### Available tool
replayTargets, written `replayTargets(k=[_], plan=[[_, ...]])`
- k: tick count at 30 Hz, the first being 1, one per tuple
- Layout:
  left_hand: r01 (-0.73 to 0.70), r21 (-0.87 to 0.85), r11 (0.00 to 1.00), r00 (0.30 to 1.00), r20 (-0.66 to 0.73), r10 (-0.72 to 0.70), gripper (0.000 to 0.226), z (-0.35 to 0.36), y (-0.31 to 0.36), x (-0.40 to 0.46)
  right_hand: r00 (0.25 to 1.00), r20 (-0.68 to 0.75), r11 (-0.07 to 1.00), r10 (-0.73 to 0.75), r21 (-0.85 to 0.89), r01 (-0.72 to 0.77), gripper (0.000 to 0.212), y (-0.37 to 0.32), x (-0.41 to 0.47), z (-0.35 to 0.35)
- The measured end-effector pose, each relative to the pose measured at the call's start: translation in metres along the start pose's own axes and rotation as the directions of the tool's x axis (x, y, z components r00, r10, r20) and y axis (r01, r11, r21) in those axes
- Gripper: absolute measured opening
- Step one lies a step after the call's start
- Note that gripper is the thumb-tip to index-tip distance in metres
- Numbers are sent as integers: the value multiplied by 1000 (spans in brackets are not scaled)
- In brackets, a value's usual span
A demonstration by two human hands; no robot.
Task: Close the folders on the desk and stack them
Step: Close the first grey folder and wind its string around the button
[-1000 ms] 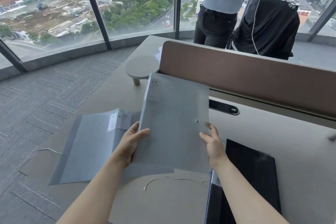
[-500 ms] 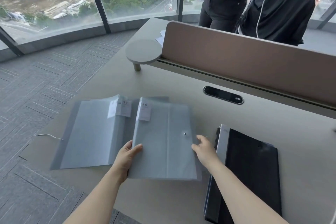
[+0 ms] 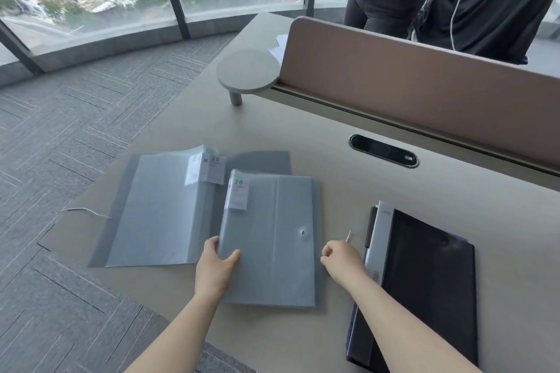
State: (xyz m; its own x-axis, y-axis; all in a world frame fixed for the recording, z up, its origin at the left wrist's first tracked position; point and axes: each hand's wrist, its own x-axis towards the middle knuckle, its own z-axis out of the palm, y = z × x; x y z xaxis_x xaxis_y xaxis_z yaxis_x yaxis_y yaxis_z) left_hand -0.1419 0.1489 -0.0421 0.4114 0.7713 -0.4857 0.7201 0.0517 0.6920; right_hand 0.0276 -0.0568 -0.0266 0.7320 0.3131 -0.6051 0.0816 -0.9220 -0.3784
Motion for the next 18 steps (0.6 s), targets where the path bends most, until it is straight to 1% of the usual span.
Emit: replayTargets(k=[2,4,5,7,9,10,11,12,14,16,18], plan=[[-12,165,986,999,-45,20,69,4,6,-4,1000,8,998,11,-58,-11,23,0,1,0],[-22,326,945,996,-76,49,75,9,12,-8,1000,18,992,21,-128,-19,16,-2,3,-1],[-31,416,909,994,-83,72,79,11,15,-10,1000,17,986,22,-165,-19,13,-3,3,-3],[-73,585,808,987,-75,143,84,16,21,-11,999,10,971,34,-236,-30,19,-6,4,-6],[-165,682,713,970,-21,244,87,23,28,-12,998,30,967,57,-252,-48,20,-7,5,-10],[-233,701,674,955,33,296,87,26,31,-11,995,55,966,82,-250,-66,26,-9,6,-11],[-312,708,634,934,106,341,87,31,34,-10,989,88,970,116,-226,-94,28,-12,9,-13],[-393,702,594,908,192,374,86,36,38,-8,982,122,978,144,-168,-122,24,-14,11,-17],[-530,683,502,844,365,394,85,46,45,-4,968,177,983,180,8,-184,16,-21,16,-25],[-615,671,414,787,492,373,84,56,52,1,943,235,948,233,161,-275,18,-26,19,-33],[-660,666,346,749,555,361,80,64,54,4,925,271,914,266,234,-331,20,-28,25,-38]])
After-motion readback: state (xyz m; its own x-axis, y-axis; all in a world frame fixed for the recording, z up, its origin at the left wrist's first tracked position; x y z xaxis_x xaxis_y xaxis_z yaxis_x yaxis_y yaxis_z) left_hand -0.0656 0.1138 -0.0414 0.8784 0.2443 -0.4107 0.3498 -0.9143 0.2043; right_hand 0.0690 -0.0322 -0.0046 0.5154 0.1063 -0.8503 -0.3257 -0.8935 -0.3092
